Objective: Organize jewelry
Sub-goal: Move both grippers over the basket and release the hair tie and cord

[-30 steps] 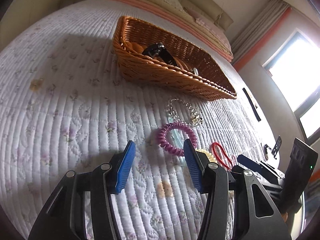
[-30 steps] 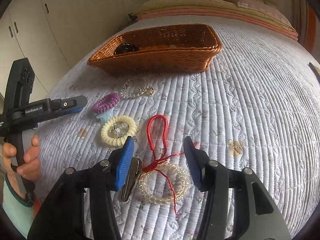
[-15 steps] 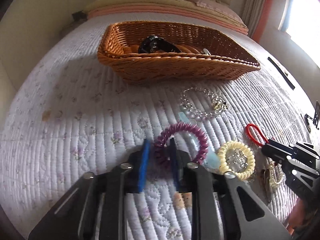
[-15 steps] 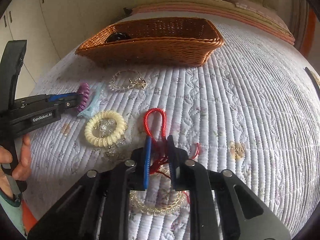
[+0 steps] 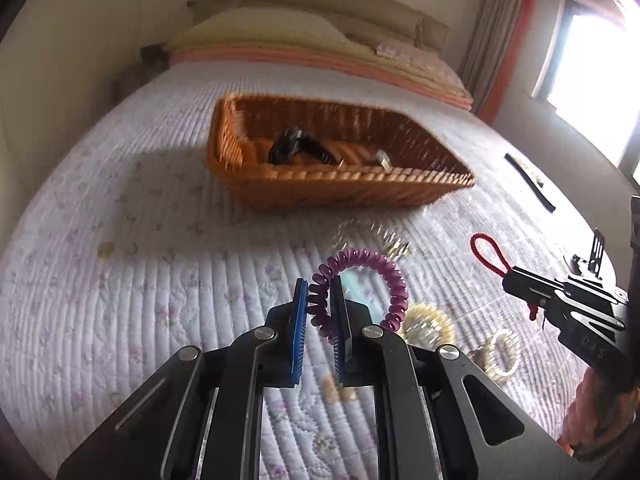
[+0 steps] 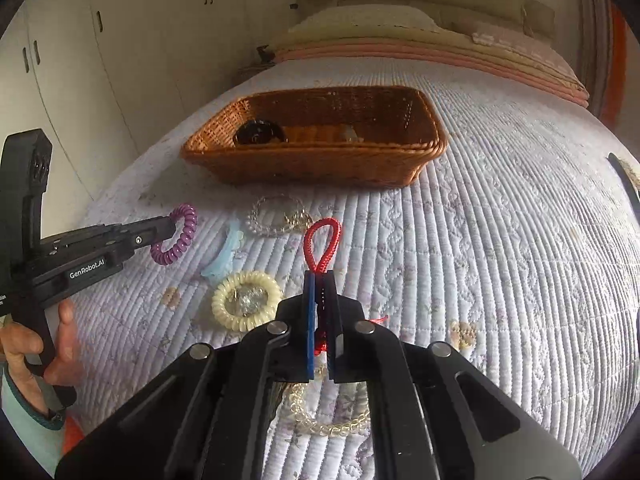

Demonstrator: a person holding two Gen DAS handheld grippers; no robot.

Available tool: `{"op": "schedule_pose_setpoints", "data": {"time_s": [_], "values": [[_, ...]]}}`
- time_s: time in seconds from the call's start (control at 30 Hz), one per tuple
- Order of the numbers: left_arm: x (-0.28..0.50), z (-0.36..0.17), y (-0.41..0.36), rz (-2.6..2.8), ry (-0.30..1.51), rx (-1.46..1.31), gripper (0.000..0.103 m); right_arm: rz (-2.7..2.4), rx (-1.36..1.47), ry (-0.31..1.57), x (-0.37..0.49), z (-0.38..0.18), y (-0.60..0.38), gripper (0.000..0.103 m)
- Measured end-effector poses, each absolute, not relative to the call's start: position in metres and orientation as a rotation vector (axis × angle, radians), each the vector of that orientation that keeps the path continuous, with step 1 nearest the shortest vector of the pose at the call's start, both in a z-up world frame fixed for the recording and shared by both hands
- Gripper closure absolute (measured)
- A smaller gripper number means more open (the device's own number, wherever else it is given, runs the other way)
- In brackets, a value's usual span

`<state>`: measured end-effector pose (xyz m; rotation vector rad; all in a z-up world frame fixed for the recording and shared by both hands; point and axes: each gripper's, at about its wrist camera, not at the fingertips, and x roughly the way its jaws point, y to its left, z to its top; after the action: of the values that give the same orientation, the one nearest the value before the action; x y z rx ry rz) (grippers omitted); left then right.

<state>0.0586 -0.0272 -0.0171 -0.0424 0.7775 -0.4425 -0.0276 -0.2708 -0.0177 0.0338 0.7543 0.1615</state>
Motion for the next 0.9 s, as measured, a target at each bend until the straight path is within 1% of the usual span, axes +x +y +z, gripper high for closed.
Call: {"op": "schedule_pose_setpoints", "data": {"time_s": [0.1, 0.23, 0.37, 0.53, 0.7, 0.9], "values": [[0.059, 0.010, -0.031, -0.454, 0.702, -0.041, 0.094, 0.163, 0.031, 0.694, -0.020, 0.009, -0.272, 0.100], [0.078, 0.042, -0.041, -0.458, 0.632, -0.030, 0.094, 0.180, 0.027, 0.620, 0.013, 0.049, -0.267, 0.100], [0.114, 0.055, -0.054, -0.447, 0.612, -0.028, 0.093, 0.184, 0.037, 0.610, 0.062, 0.065, -0.267, 0.100], [0.166, 0.045, -0.065, -0.410, 0.641, -0.053, 0.093, 0.188, 0.079, 0.659, 0.128, 0.052, -0.274, 0.100], [0.197, 0.023, -0.083, -0.386, 0.699, -0.033, 0.093, 0.162, 0.141, 0.790, 0.181, 0.015, -0.284, 0.100], [0.212, 0.004, -0.093, -0.362, 0.753, -0.011, 0.093, 0.135, 0.172, 0.890, 0.202, -0.016, -0.292, 0.100]]}}
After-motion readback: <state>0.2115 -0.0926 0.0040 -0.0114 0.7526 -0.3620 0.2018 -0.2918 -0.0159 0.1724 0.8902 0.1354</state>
